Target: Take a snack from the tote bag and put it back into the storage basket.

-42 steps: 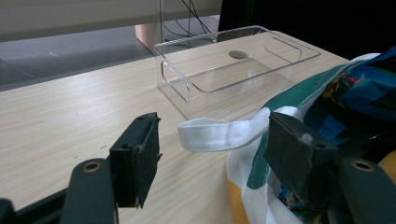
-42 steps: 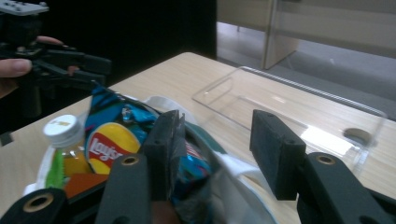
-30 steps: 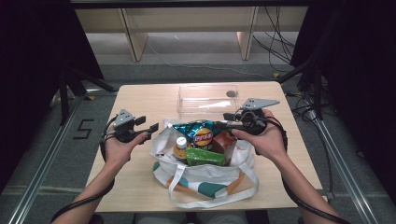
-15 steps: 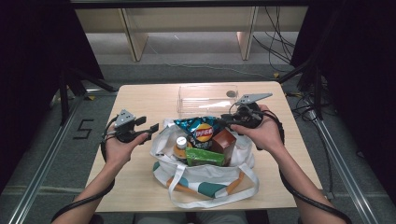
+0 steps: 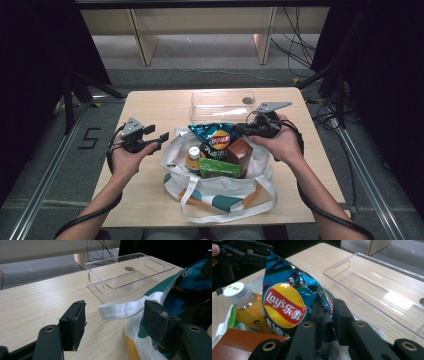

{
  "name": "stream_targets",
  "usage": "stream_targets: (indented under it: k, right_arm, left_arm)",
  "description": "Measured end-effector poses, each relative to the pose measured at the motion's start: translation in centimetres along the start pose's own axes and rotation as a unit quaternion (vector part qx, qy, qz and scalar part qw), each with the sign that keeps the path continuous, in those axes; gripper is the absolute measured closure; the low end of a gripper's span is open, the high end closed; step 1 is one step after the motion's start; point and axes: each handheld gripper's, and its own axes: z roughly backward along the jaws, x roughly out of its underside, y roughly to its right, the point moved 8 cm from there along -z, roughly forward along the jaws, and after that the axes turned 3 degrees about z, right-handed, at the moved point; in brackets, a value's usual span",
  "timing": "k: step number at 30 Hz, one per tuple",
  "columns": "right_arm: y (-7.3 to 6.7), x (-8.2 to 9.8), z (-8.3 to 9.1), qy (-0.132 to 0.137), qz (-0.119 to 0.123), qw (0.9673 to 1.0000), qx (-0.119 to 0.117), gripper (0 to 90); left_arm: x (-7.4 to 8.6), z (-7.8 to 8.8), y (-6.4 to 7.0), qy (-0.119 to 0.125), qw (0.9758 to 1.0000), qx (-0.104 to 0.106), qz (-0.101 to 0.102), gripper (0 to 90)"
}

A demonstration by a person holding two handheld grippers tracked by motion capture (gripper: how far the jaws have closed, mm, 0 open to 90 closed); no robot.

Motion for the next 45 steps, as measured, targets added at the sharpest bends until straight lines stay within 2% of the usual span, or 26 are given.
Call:
stream_targets:
  k: [1, 4, 5, 6, 8, 9, 10, 12, 14, 16, 19, 21, 23, 24, 25, 27, 28, 29, 34, 36, 38, 39, 40, 41, 44, 45]
  right_arm:
    - [-0.2, 0.0, 0.0, 0.002, 0.013, 0.9999, -0.006, 83.3]
    - [-0.2, 0.1, 0.1, -0.006, 0.023, 0.9997, -0.007, 85.7]
    - [-0.2, 0.1, 0.2, -0.009, 0.038, 0.9992, 0.002, 87.4]
    - [-0.5, 0.1, 0.2, -0.007, 0.027, 0.9996, 0.002, 88.1]
    - [-0.5, 0.1, 0.2, -0.005, 0.031, 0.9995, 0.006, 88.7]
    - [-0.5, 0.1, 0.3, -0.005, 0.03, 0.9995, 0.006, 89.2]
    - [-0.5, 0.1, 0.3, 0.0, 0.036, 0.9993, 0.007, 89.5]
    - [-0.6, 0.0, 0.3, 0.007, 0.03, 0.9994, 0.014, 89.9]
    - [-0.8, -0.3, 0.4, 0.025, 0.042, 0.9987, 0.014, 90.0]
    - [-1.1, -0.5, 0.6, 0.038, 0.037, 0.9984, 0.021, 90.0]
    - [-1.2, -0.7, 0.9, 0.044, 0.051, 0.9974, 0.025, 90.0]
    - [-1.5, -0.8, 1.1, 0.053, 0.039, 0.9975, 0.026, 90.0]
    - [-1.6, -1.0, 1.4, 0.062, 0.038, 0.997, 0.029, 90.0]
    - [-1.4, -1.3, 1.4, 0.072, 0.049, 0.9955, 0.036, 90.0]
    - [-1.7, -1.3, 1.6, 0.071, 0.036, 0.9963, 0.032, 90.0]
    - [-1.7, -1.8, 1.9, 0.085, 0.038, 0.9951, 0.034, 90.0]
    - [-1.7, -1.8, 1.9, 0.085, 0.038, 0.9951, 0.034, 90.0]
    - [-1.8, -2.4, 2.4, 0.101, 0.033, 0.9937, 0.037, 90.0]
    - [-1.9, -3.4, 2.9, 0.129, 0.035, 0.9902, 0.04, 90.0]
    - [-1.9, -3.6, 2.9, 0.132, 0.039, 0.9896, 0.043, 90.0]
    - [-1.9, -3.8, 3.0, 0.14, 0.031, 0.9886, 0.047, 90.0]
    - [-1.9, -3.8, 3.0, 0.142, 0.035, 0.9881, 0.047, 90.0]
    - [-1.8, -3.8, 3.0, 0.143, 0.038, 0.9877, 0.05, 90.0]
    - [-1.9, -3.9, 3.0, 0.145, 0.023, 0.9877, 0.054, 90.0]
    - [-1.8, -4.1, 3.1, 0.154, 0.019, 0.9865, 0.052, 90.0]
    - [-1.7, -4.2, 3.3, 0.161, 0.015, 0.9851, 0.06, 90.0]
  left_arm:
    - [0.0, 0.0, 0.0, 0.0, 1.0, 0.0, -0.001, 34.1]
    - [0.0, 0.0, 0.0, 0.0, 1.0, -0.001, -0.002, 34.1]
    - [0.0, 0.1, 0.0, 0.0, 1.0, -0.003, 0.0, 34.1]
    - [0.0, 0.1, 0.0, 0.0, 1.0, -0.003, 0.0, 34.2]
    - [0.1, 0.1, -0.1, 0.001, 1.0, -0.003, 0.001, 34.2]
    - [0.0, 0.1, -0.3, 0.001, 1.0, -0.003, -0.008, 34.3]
    - [0.0, 0.2, -0.3, 0.002, 1.0, -0.005, -0.003, 34.4]
    - [0.0, 0.2, -0.4, 0.005, 1.0, -0.005, 0.005, 34.7]
    - [0.0, 0.3, -0.6, 0.011, 0.9999, -0.006, 0.003, 34.9]
    - [0.0, 0.3, -0.6, 0.012, 0.9999, -0.005, 0.004, 35.0]
    - [0.0, 0.2, -0.5, 0.011, 0.9999, -0.003, 0.003, 35.0]
    - [0.1, 0.2, -0.5, 0.012, 0.9999, -0.002, 0.006, 34.7]
    - [0.1, 0.2, -0.5, 0.013, 0.9999, -0.002, 0.007, 34.7]
    - [0.0, 0.2, -0.5, 0.014, 0.9999, -0.003, 0.007, 34.7]
    - [0.1, 0.2, -0.3, 0.013, 0.9997, -0.003, 0.018, 34.8]
    - [0.2, 0.2, -0.3, 0.01, 0.9997, -0.004, 0.02, 34.7]
    - [0.1, 0.2, -0.5, 0.011, 0.9999, -0.004, 0.01, 34.7]
    - [0.0, 0.2, -0.7, 0.01, 0.9999, -0.006, 0.002, 34.6]
    - [-0.2, 0.3, -1.0, 0.014, 0.9999, -0.005, 0.005, 34.6]
    - [-0.3, 0.2, -1.1, 0.016, 0.9999, -0.006, 0.002, 34.6]
    - [-0.3, 0.3, -0.9, 0.018, 0.9998, -0.006, 0.012, 34.6]
    - [-0.4, 0.3, -0.9, 0.018, 0.9998, -0.005, 0.004, 34.6]
    - [-0.4, 0.3, -0.8, 0.019, 0.9997, -0.004, 0.012, 34.6]
    - [-0.5, 0.3, -0.8, 0.02, 0.9997, -0.005, 0.012, 34.6]
    - [-0.7, 0.3, -0.7, 0.023, 0.9996, -0.006, 0.013, 34.6]
    - [-0.8, 0.3, -0.6, 0.023, 0.9997, -0.003, 0.002, 34.6]
